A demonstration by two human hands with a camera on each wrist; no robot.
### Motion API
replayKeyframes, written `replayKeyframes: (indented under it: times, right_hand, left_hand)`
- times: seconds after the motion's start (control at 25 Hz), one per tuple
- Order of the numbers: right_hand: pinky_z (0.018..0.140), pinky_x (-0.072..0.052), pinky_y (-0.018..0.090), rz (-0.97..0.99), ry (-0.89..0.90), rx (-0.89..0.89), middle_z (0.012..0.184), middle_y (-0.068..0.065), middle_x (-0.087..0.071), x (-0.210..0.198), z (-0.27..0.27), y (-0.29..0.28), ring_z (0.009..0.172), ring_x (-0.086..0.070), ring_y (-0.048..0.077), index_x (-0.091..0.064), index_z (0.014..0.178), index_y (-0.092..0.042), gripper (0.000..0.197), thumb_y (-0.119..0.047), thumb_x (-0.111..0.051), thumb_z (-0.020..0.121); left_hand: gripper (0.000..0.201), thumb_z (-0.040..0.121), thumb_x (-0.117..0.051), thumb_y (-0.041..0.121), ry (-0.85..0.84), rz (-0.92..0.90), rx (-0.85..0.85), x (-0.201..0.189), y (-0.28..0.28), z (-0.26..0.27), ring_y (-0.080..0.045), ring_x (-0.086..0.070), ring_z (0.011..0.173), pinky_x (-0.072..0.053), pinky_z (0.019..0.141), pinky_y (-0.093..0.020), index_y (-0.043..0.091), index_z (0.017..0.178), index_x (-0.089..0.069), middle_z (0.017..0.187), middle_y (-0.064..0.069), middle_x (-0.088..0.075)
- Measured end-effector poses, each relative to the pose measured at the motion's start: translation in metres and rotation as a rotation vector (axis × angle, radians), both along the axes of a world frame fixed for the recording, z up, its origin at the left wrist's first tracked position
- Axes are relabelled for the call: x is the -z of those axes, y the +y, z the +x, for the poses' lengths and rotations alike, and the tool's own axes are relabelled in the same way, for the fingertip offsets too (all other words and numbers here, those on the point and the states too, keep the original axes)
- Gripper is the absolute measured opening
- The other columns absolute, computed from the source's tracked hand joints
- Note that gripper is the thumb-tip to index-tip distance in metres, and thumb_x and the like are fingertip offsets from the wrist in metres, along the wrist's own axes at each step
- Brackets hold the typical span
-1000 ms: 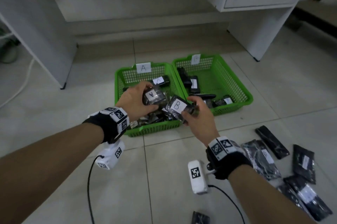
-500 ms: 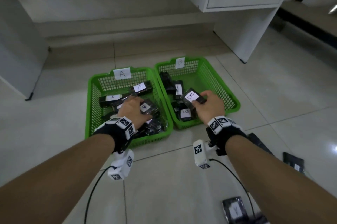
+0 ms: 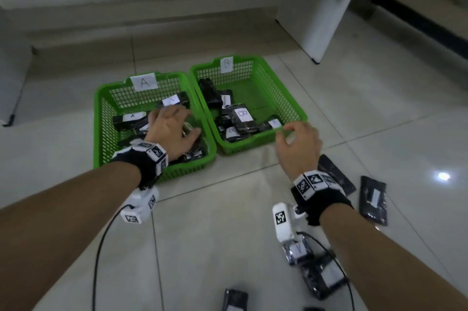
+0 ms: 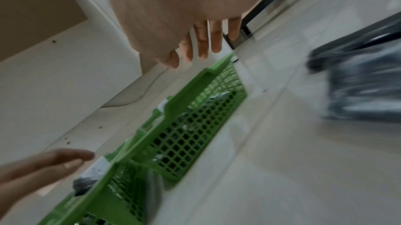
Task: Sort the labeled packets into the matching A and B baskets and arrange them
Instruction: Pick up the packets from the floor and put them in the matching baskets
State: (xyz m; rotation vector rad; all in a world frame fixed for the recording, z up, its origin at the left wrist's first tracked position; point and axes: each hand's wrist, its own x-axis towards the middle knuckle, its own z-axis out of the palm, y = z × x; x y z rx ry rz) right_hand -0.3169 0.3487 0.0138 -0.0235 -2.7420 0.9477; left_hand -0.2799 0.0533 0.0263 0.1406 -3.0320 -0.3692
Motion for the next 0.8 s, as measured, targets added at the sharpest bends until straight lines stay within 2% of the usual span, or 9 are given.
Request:
replayKeyframes:
  times: [0.16, 0.24, 0.32, 0.4, 0.48, 0.6, 0.72, 0.8]
  right_hand:
    - [0.101, -0.036, 0.042, 0.055, -0.177, 0.188, 0.115, 0.006, -0.063, 0.007, 0.055, 0.085, 0.115, -0.05, 0.03, -0.067, 0.109, -0.019, 0.023, -0.026, -0.064, 0.088]
    - [0.103, -0.038, 0.043, 0.106, -0.245, 0.294, 0.119, 0.009, -0.06, 0.009, 0.079, 0.126, 0.117, -0.05, 0.031, -0.065, 0.112, -0.018, 0.027, -0.024, -0.064, 0.086]
    - [0.103, -0.038, 0.044, 0.132, -0.32, 0.398, 0.126, 0.011, -0.055, 0.011, 0.098, 0.166, 0.12, -0.047, 0.032, -0.061, 0.116, -0.018, 0.031, -0.026, -0.064, 0.086]
    - [0.102, -0.038, 0.044, 0.125, -0.391, 0.442, 0.129, 0.014, -0.051, 0.018, 0.108, 0.197, 0.122, -0.045, 0.034, -0.056, 0.122, -0.015, 0.037, -0.025, -0.063, 0.087]
    - [0.099, -0.042, 0.042, 0.079, -0.431, 0.433, 0.127, 0.017, -0.051, 0.026, 0.11, 0.218, 0.119, -0.049, 0.037, -0.053, 0.125, -0.011, 0.04, -0.022, -0.063, 0.088]
    - [0.095, -0.046, 0.038, 0.008, -0.463, 0.348, 0.125, 0.018, -0.057, 0.04, 0.106, 0.237, 0.116, -0.057, 0.037, -0.051, 0.13, -0.01, 0.043, -0.023, -0.064, 0.09]
    - [0.09, -0.049, 0.035, 0.079, -0.48, 0.277, 0.118, 0.012, -0.067, 0.049, 0.095, 0.248, 0.109, -0.063, 0.032, -0.058, 0.122, -0.011, 0.036, -0.033, -0.062, 0.093]
    - [0.09, -0.05, 0.036, 0.167, -0.478, 0.231, 0.118, 0.009, -0.066, 0.053, 0.088, 0.248, 0.108, -0.063, 0.03, -0.061, 0.122, -0.012, 0.042, -0.043, -0.061, 0.094]
  left_hand:
    - [0.026, 0.094, -0.05, 0.039, 0.212, -0.041, 0.154, -0.039, 0.049, -0.009, -0.028, -0.049, 0.113, -0.032, 0.103, -0.048, 0.02, 0.11, -0.057, 0.117, -0.004, -0.056]
    - [0.019, 0.092, -0.05, 0.033, 0.244, -0.016, 0.306, -0.049, 0.092, -0.017, -0.027, -0.051, 0.102, -0.037, 0.092, -0.043, 0.018, 0.102, -0.057, 0.105, -0.004, -0.056]
    - [0.016, 0.091, -0.053, 0.027, 0.227, 0.002, 0.532, -0.051, 0.146, -0.022, -0.028, -0.054, 0.094, -0.042, 0.083, -0.039, 0.015, 0.098, -0.058, 0.1, -0.006, -0.057]
    - [0.016, 0.091, -0.056, 0.022, 0.113, 0.001, 0.729, -0.048, 0.198, -0.022, -0.025, -0.054, 0.096, -0.045, 0.084, -0.039, 0.012, 0.102, -0.06, 0.104, -0.008, -0.057]
    - [0.021, 0.093, -0.054, 0.022, -0.066, -0.053, 0.828, -0.037, 0.244, -0.019, -0.024, -0.053, 0.105, -0.045, 0.09, -0.04, 0.012, 0.11, -0.06, 0.114, -0.007, -0.055]
    - [0.026, 0.095, -0.048, 0.019, -0.27, -0.138, 0.815, -0.012, 0.293, -0.022, -0.026, -0.052, 0.115, -0.044, 0.095, -0.042, 0.015, 0.119, -0.056, 0.124, -0.006, -0.053]
    - [0.039, 0.089, -0.053, 0.01, -0.319, -0.22, 0.803, 0.013, 0.324, -0.036, -0.024, -0.049, 0.123, -0.041, 0.097, -0.038, 0.019, 0.128, -0.054, 0.135, -0.002, -0.051]
    - [0.053, 0.085, -0.057, 0.005, -0.341, -0.285, 0.816, 0.025, 0.334, -0.045, -0.022, -0.043, 0.132, -0.039, 0.099, -0.038, 0.02, 0.136, -0.05, 0.145, 0.0, -0.046]
